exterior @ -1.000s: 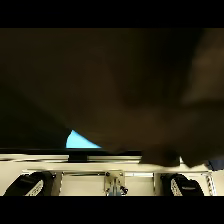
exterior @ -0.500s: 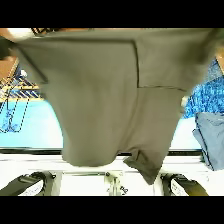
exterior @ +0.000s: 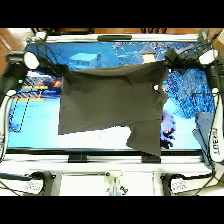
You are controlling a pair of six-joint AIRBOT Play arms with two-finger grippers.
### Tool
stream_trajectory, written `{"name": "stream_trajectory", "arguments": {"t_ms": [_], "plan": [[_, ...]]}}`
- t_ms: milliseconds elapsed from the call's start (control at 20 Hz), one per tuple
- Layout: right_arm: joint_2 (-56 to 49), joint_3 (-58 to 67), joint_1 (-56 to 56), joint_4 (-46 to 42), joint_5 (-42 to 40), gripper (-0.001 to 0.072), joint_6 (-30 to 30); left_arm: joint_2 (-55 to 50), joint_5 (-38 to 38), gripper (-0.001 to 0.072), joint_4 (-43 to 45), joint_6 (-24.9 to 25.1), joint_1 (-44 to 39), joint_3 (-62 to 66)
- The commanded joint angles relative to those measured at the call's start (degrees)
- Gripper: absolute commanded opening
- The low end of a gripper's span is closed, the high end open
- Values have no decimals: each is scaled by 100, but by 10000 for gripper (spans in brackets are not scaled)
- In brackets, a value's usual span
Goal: Fold the shirts.
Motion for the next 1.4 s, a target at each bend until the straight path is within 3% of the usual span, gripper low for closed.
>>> {"name": "stream_trajectory", "arguments": {"t_ms": [0, 50, 100, 150, 200, 400, 550, 650, 800, 850, 900, 1100, 1350], "plan": [[-557, -9, 127, 315, 140, 72, 42, -706, -197, 40, -1067, -111, -4, -13], [-579, -9, 186, 321, 155, 72, 42, -789, -413, 117, -1292, -85, 2, -9], [-557, 0, 184, 356, 153, 146, 42, -817, -695, 328, -1338, -92, 35, 17], [-498, 42, 146, 437, 210, 394, 28, -813, -1097, 535, -1314, -83, 122, 111], [-409, 131, 37, 442, 420, 521, -55, -813, -1646, 614, -1300, 13, 280, 310], [96, 437, -728, -52, 2203, 520, -415, -614, -3941, 610, -1311, 411, 1353, 894], [345, 431, -1233, -1294, 4503, 519, -1016, 9, -4426, 602, -1928, 660, 2011, -92], [407, 422, -1655, -1508, 5416, 519, -1268, 616, -3893, 603, -2166, 863, 2240, -1486], [538, 409, -2083, -1244, 5595, 519, -1246, 1349, -2900, 601, -2420, 1403, 2503, -3473], [581, 409, -2124, -1217, 5574, 519, -1246, 1513, -2601, 572, -2704, 1759, 2643, -3982], [601, 409, -2122, -1220, 5560, 519, -1246, 1626, -2295, 484, -2903, 1967, 2785, -4358], [599, 409, -2107, -938, 5512, 519, -1244, 1631, -1864, 470, -2927, 2135, 3270, -5165], [599, 409, -2107, -807, 5560, 518, -1062, 1631, -1349, 471, -2927, 2538, 3300, -5359]]}}
